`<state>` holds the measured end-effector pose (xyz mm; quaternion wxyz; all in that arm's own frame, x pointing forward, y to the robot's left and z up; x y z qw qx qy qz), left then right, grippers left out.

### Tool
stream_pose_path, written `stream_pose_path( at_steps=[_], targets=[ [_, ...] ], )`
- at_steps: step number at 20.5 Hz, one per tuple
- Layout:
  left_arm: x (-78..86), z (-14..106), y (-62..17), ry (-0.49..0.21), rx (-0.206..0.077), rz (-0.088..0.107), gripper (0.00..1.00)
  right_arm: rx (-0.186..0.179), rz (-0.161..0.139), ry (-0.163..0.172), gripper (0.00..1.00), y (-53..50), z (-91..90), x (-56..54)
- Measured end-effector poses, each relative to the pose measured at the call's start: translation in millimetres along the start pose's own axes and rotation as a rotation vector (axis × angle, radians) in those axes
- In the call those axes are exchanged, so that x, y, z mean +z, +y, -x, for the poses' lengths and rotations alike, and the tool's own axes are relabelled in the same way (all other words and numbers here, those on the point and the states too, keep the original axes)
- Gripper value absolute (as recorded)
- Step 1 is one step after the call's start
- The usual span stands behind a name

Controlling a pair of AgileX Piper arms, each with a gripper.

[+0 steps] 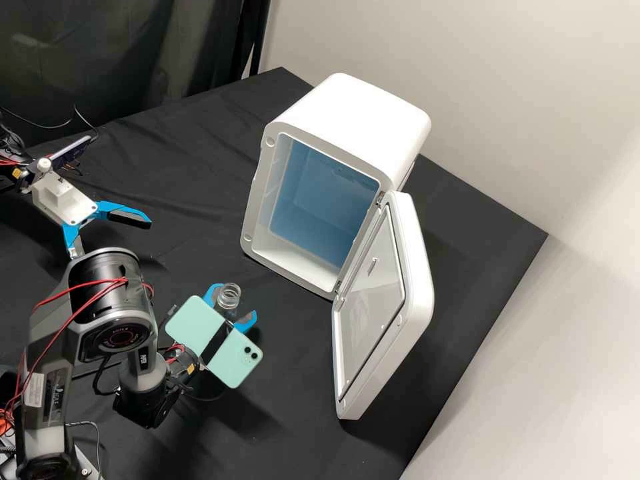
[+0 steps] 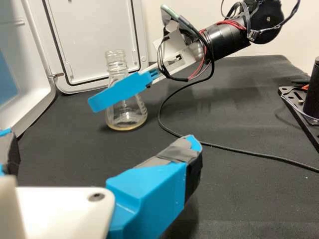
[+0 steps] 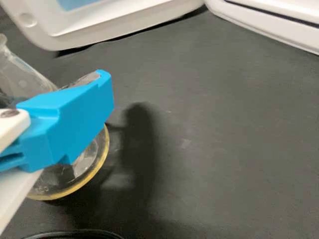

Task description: Place the flask in the incubator

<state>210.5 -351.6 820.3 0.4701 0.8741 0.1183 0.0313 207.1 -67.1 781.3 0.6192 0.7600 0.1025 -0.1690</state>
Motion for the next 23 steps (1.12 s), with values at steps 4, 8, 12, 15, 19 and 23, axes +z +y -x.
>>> stream_pose_path(
  at_steps=[4,8,12,15,19,23],
  targets=[
    [0.0,0.0,0.0,0.0,0.0,0.0,1.0,0.073,-0.01,-0.029,0.0,16.0,5.0,6.5],
    [0.0,0.0,0.0,0.0,0.0,0.0,1.0,0.107,-0.005,-0.033,0.0,27.7,1.9,11.5],
    [-3.3,0.7,0.5,0.015,0.003,0.003,1.0,0.115,-0.003,-0.034,0.0,30.9,0.5,13.0],
    [-17.1,0.2,6.2,0.067,0.03,0.007,1.0,0.115,-0.003,-0.034,0.0,30.9,0.5,13.0],
    [-42.7,-2.7,15.1,0.143,0.07,0.017,1.0,0.115,-0.004,-0.035,0.0,30.4,0.6,12.9],
    [-64.2,-2.8,18.4,0.214,0.088,0.027,1.0,0.113,-0.004,-0.033,0.0,29.8,-0.1,12.3]
  ],
)
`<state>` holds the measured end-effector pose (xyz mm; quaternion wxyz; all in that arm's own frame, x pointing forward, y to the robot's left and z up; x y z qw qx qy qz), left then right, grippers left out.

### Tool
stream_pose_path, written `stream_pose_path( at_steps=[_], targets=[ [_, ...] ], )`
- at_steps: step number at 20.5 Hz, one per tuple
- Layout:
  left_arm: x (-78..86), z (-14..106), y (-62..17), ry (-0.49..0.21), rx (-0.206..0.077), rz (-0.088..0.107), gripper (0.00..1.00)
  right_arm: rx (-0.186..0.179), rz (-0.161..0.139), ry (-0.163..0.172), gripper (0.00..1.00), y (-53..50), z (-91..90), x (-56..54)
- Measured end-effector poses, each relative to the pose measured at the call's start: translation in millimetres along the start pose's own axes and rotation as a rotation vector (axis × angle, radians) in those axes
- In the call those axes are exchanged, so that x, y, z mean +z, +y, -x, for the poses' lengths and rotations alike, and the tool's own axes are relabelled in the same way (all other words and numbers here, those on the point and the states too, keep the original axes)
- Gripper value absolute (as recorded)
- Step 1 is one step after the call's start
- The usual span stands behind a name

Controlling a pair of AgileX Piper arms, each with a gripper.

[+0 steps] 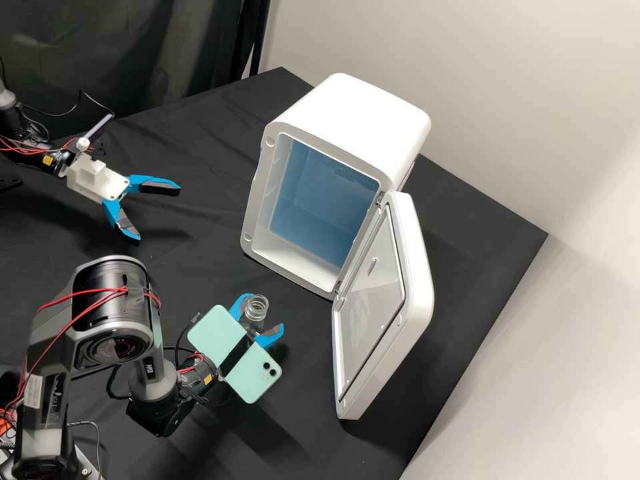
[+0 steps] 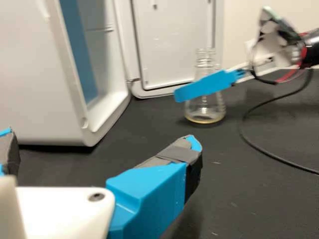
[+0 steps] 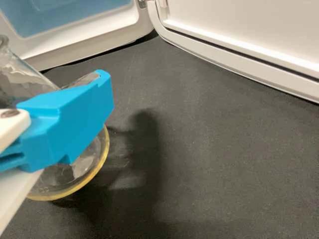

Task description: Place the flask in the incubator

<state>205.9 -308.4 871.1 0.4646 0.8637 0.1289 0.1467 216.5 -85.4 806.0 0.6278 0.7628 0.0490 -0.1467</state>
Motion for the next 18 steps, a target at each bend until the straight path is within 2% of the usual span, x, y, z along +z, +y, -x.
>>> stream_pose_path(
  at_steps=[5,11,13,18],
  targets=[
    [-11.9,-1.4,5.5,0.036,0.024,-0.003,1.0,0.0,0.0,0.001,0.0,-0.5,-0.5,-0.5],
    [-11.9,-1.8,5.9,0.034,0.025,-0.005,1.0,0.017,-0.001,0.002,0.0,1.8,-1.9,-2.2],
    [-11.9,-1.8,5.9,0.034,0.025,-0.005,1.0,0.05,-0.012,0.017,0.0,9.0,-6.2,-6.2],
    [-11.2,-1.9,5.8,0.03,0.024,-0.006,1.0,0.196,-0.042,0.047,0.0,39.2,-14.0,-15.3]
  ],
)
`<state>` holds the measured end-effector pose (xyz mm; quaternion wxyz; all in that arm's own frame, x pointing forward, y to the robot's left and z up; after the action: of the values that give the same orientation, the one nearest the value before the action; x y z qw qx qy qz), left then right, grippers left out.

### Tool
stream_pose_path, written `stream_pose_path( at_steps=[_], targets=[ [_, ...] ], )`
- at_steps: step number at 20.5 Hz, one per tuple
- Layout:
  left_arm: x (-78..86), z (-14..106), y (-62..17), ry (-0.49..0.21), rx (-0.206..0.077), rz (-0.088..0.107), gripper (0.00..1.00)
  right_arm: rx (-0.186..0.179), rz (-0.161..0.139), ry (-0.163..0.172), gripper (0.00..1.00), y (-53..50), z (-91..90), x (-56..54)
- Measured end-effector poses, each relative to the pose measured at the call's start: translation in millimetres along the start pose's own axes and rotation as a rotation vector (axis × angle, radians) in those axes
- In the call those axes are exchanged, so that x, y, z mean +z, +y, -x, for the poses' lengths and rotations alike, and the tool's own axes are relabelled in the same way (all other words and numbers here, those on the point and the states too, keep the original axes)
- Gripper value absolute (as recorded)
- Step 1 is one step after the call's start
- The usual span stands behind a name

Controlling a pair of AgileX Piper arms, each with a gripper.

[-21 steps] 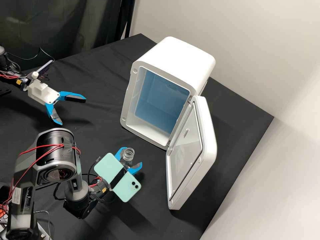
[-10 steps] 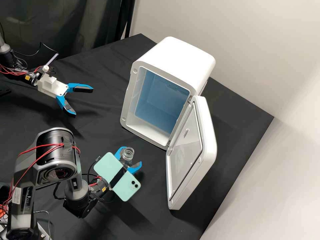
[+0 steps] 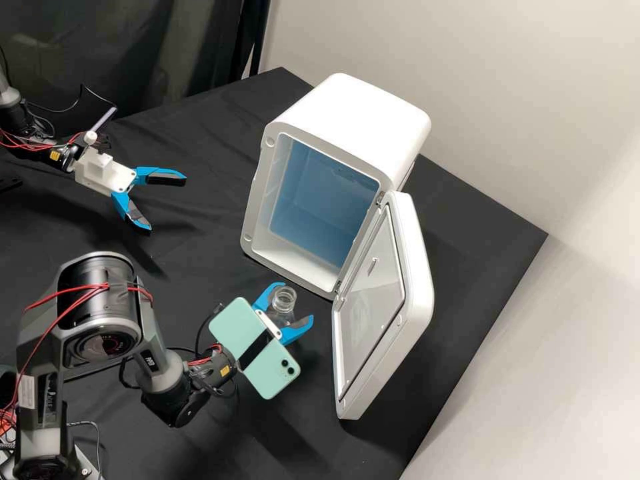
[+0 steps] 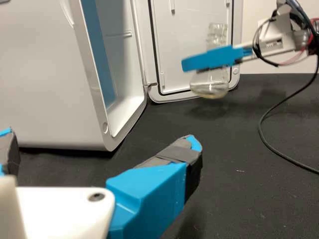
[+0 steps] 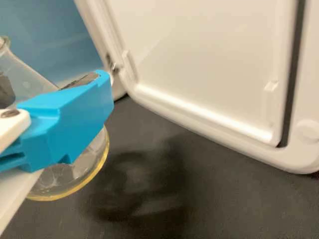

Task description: Place the flask in the incubator

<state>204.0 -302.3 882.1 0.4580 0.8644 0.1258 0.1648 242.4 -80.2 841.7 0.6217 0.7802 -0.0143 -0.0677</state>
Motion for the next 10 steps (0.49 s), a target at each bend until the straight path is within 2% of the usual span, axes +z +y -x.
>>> stream_pose_path(
  at_steps=[3,5,7,10],
  targets=[
    [0.0,0.0,0.0,0.0,0.0,0.0,1.0,0.059,-0.008,0.016,0.0,11.3,-5.3,-4.9],
    [0.0,0.0,0.0,0.0,0.0,0.0,1.0,0.081,-0.017,0.025,0.0,13.8,-8.9,-8.1],
    [0.0,0.0,0.0,0.0,0.0,0.0,1.0,0.076,-0.03,0.043,0.0,11.7,-13.3,-12.8],
    [0.0,0.0,0.0,0.0,0.0,0.0,1.0,0.059,-0.027,0.076,0.0,8.1,-20.5,-21.0]
  ],
)
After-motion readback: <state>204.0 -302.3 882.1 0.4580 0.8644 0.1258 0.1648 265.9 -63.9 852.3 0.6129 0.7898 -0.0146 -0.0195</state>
